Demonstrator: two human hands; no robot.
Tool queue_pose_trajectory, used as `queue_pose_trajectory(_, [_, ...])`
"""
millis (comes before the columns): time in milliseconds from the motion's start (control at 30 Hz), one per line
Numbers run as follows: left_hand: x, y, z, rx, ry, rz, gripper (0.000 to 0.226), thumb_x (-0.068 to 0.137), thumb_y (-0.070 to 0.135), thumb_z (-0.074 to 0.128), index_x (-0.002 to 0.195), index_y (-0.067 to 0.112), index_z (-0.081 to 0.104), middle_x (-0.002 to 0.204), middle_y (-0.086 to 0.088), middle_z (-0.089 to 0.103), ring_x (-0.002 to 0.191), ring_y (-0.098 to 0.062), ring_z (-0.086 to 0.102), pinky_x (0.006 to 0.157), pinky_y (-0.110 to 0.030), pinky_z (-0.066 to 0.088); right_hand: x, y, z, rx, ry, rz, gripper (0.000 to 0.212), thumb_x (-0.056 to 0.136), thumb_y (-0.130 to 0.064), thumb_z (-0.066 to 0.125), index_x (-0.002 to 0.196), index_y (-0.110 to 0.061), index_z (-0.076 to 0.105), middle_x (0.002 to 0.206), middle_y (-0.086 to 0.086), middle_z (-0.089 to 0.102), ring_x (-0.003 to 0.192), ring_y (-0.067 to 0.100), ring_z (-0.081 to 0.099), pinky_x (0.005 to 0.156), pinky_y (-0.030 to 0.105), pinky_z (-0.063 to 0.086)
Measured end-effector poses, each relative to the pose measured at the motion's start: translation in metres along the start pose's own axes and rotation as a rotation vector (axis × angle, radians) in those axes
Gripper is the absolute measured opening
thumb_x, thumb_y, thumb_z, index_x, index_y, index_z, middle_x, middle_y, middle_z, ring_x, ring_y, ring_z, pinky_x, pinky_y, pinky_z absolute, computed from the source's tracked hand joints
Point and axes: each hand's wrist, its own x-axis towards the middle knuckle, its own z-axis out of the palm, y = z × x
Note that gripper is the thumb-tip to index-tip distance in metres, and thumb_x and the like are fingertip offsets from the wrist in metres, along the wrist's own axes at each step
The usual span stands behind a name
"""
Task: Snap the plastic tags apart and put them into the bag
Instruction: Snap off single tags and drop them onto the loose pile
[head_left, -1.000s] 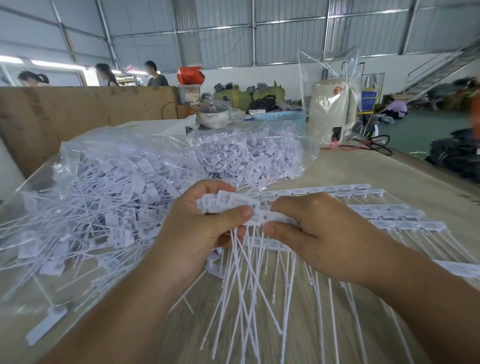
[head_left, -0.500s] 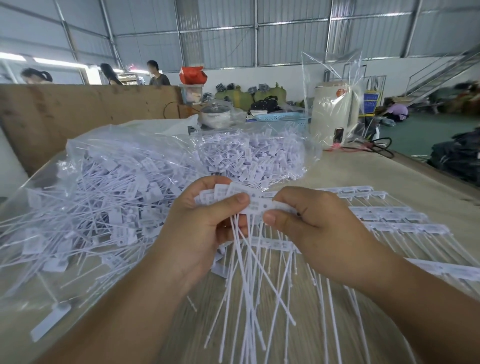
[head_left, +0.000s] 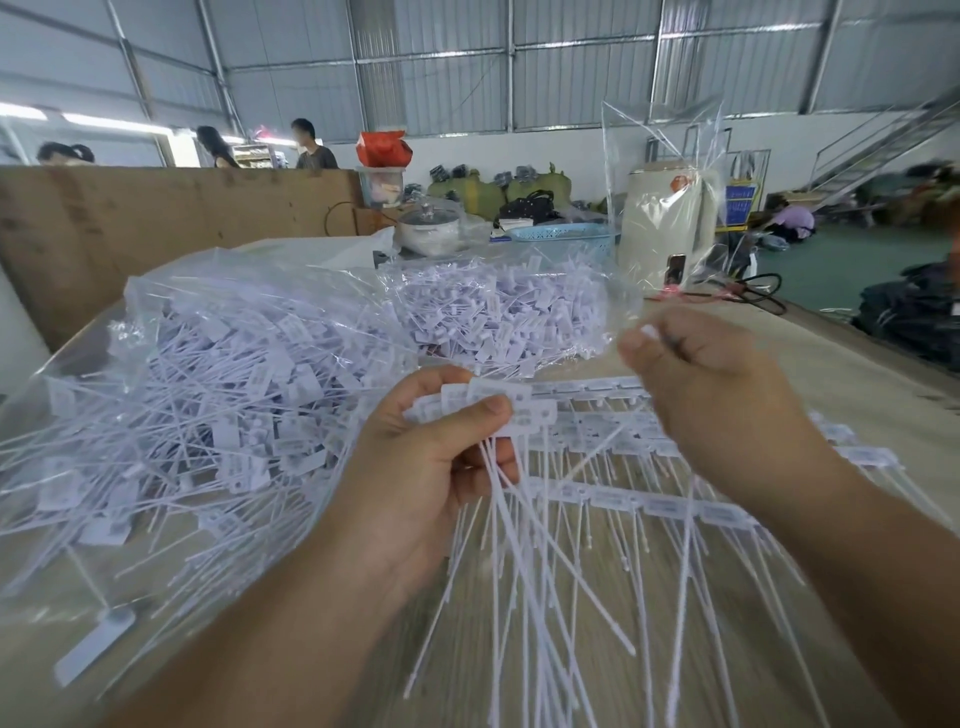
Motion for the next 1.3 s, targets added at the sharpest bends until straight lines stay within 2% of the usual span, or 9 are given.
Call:
queue_pose_trajectory(100, [0.001, 0.002, -0.004, 0.077, -0.032, 0.036, 0.041, 0.057, 0.009, 0.078, 0.094, 0.015, 0.063, 0.065, -0.010, 0.067, 0.044, -0.018, 0.059, 0.035, -0.024, 0.045, -0.015, -0.008, 0.015, -0.035, -0.399, -0.086, 0.015, 0.091, -0.041, 0.056, 0.090, -0.026, 0.054, 0.061, 0.002, 0.056, 0.039, 0.005, 0.037, 0.035, 0.022, 0.033])
queue_pose_trajectory(167, [0.001, 0.002, -0.006, 0.164, -0.075, 0.057, 0.037, 0.055, 0.010, 0.082, 0.088, 0.018, 0.066, 0.078, -0.015, 0.071, 0.050, -0.021, 0.062, 0.037, -0.024, 0.046, -0.021, -0.007, 0.022, -0.198, -0.523, -0.196, 0.022, 0.089, -0.046, 0.054, 0.105, -0.034, 0.046, 0.068, -0.015, 0.062, 0.042, 0.004, 0.046, 0.038, 0.020, 0.033])
queue_pose_trajectory(267, [0.000, 0.001, -0.008, 0.288, -0.108, 0.074, 0.037, 0.055, 0.012, 0.086, 0.087, 0.021, 0.069, 0.087, -0.014, 0.073, 0.063, -0.027, 0.067, 0.052, -0.031, 0.054, -0.021, -0.004, 0.026, -0.316, -0.533, -0.238, 0.042, 0.092, -0.046, 0.053, 0.127, -0.028, 0.038, 0.060, -0.034, 0.055, 0.048, -0.001, 0.052, 0.045, 0.016, 0.036])
queue_pose_trajectory(433, [0.000, 0.001, -0.007, 0.339, -0.113, 0.082, 0.046, 0.051, 0.021, 0.085, 0.094, 0.019, 0.068, 0.092, -0.012, 0.074, 0.074, -0.029, 0.070, 0.068, -0.039, 0.055, -0.021, -0.002, 0.028, -0.283, -0.494, -0.245, 0.048, 0.092, -0.043, 0.055, 0.133, -0.026, 0.036, 0.057, -0.011, 0.055, 0.047, 0.006, 0.051, 0.045, 0.018, 0.033])
queue_pose_trajectory(567, [0.000, 0.002, -0.007, 0.377, -0.102, 0.066, 0.055, 0.049, 0.020, 0.085, 0.100, 0.016, 0.066, 0.094, -0.012, 0.075, 0.080, -0.032, 0.073, 0.076, -0.048, 0.055, -0.023, -0.001, 0.032, -0.303, -0.448, -0.242, 0.057, 0.092, -0.044, 0.054, 0.140, -0.027, 0.030, 0.060, -0.024, 0.056, 0.049, 0.005, 0.052, 0.045, 0.017, 0.034])
queue_pose_trajectory(767, [0.005, 0.000, -0.009, 0.210, -0.110, -0.067, 0.057, 0.042, -0.003, 0.089, 0.090, 0.018, 0.068, 0.086, -0.011, 0.074, 0.062, -0.020, 0.066, 0.050, -0.024, 0.051, -0.024, -0.005, 0.033, -0.315, -0.434, -0.252, 0.065, 0.090, -0.054, 0.048, 0.145, -0.030, 0.024, 0.058, -0.014, 0.050, 0.052, 0.000, 0.052, 0.049, 0.018, 0.034])
queue_pose_trajectory(933, [0.010, 0.001, -0.009, 0.142, -0.049, 0.005, 0.054, 0.043, 0.001, 0.083, 0.093, 0.015, 0.066, 0.073, -0.010, 0.070, 0.052, -0.018, 0.061, 0.048, -0.028, 0.047, -0.021, -0.007, 0.025, -0.339, -0.435, -0.255, 0.054, 0.087, -0.062, 0.038, 0.131, -0.032, 0.039, 0.060, -0.010, 0.056, 0.049, 0.007, 0.051, 0.049, 0.027, 0.038])
queue_pose_trajectory(1067, [0.014, 0.009, -0.018, 0.142, -0.005, 0.053, 0.048, 0.048, 0.003, 0.078, 0.093, 0.013, 0.064, 0.076, -0.010, 0.072, 0.053, -0.018, 0.061, 0.049, -0.029, 0.052, -0.016, -0.006, 0.017, -0.340, -0.430, -0.207, 0.032, 0.092, -0.052, 0.046, 0.072, -0.027, 0.048, 0.051, -0.005, 0.045, 0.045, 0.013, 0.044, 0.051, 0.041, 0.039])
queue_pose_trajectory(1300, [0.012, 0.004, -0.019, 0.209, -0.049, 0.039, 0.059, 0.044, 0.014, 0.087, 0.099, 0.015, 0.065, 0.084, -0.011, 0.073, 0.060, -0.021, 0.065, 0.057, -0.032, 0.055, -0.018, -0.006, 0.022, -0.320, -0.450, -0.235, 0.032, 0.097, -0.036, 0.049, 0.068, -0.024, 0.042, 0.054, -0.010, 0.048, 0.046, 0.009, 0.040, 0.047, 0.026, 0.033])
